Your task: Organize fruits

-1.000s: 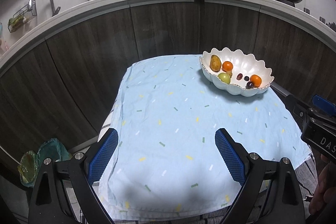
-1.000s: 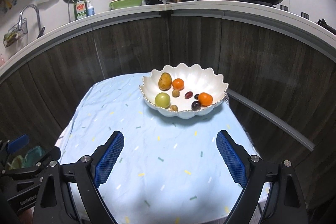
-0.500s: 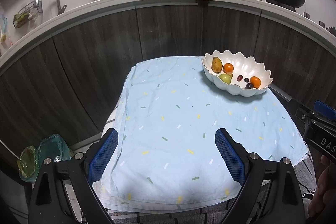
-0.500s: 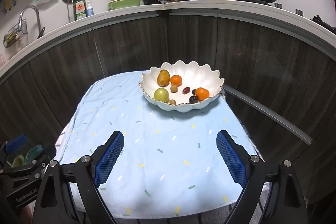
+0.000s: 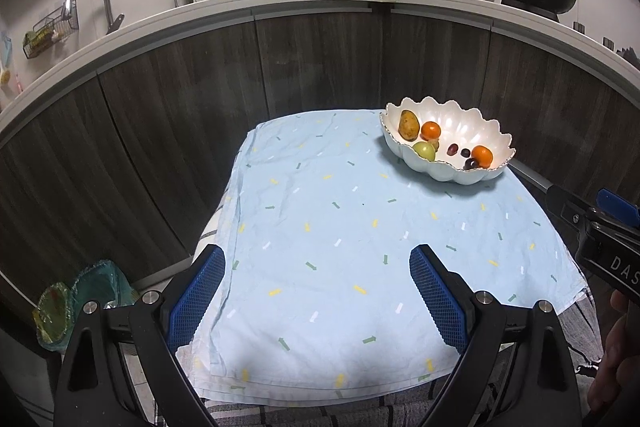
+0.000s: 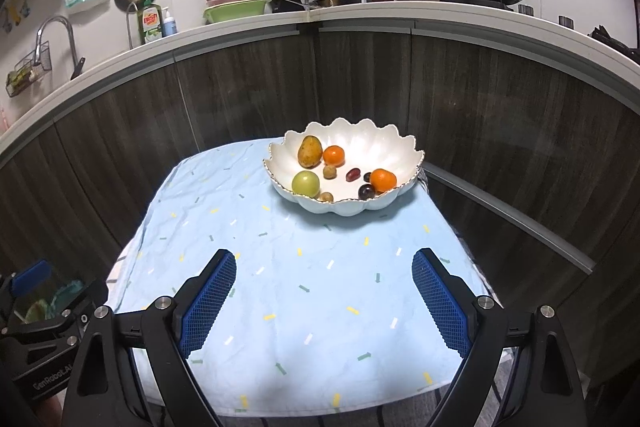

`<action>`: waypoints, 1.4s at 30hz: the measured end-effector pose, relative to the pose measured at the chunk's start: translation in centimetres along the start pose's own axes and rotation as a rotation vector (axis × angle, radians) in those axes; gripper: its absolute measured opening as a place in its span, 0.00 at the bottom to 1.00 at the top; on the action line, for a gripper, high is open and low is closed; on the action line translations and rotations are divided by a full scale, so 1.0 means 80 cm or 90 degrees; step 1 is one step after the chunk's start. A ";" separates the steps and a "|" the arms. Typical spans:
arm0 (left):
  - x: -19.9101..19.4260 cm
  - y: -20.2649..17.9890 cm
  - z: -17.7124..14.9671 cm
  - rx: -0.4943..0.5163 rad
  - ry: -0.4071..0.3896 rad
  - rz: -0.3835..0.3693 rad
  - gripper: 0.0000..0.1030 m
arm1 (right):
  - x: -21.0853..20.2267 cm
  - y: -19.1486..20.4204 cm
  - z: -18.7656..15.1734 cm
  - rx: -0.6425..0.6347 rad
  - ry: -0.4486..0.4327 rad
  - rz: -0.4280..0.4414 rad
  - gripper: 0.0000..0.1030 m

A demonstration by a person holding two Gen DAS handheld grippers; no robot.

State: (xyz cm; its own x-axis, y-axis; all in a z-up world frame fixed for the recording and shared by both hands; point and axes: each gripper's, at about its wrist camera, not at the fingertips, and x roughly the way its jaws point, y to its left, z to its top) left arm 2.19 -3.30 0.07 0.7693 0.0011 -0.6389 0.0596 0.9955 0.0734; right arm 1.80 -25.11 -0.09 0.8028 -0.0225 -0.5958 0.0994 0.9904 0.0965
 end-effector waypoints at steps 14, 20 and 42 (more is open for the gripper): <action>-0.002 0.001 0.000 0.003 -0.005 -0.002 0.93 | -0.004 0.000 0.001 0.003 -0.002 0.001 0.88; 0.000 0.001 0.000 0.009 -0.002 0.007 0.93 | -0.004 0.001 0.001 0.005 0.000 0.001 0.88; 0.000 0.002 -0.001 0.013 0.002 0.007 0.93 | -0.005 0.004 -0.003 0.008 0.005 0.000 0.88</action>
State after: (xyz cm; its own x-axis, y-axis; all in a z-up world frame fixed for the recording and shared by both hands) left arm 2.14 -3.16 -0.02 0.7678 0.0121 -0.6406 0.0645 0.9933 0.0960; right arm 1.38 -24.72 -0.05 0.7983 -0.0219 -0.6018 0.1072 0.9885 0.1063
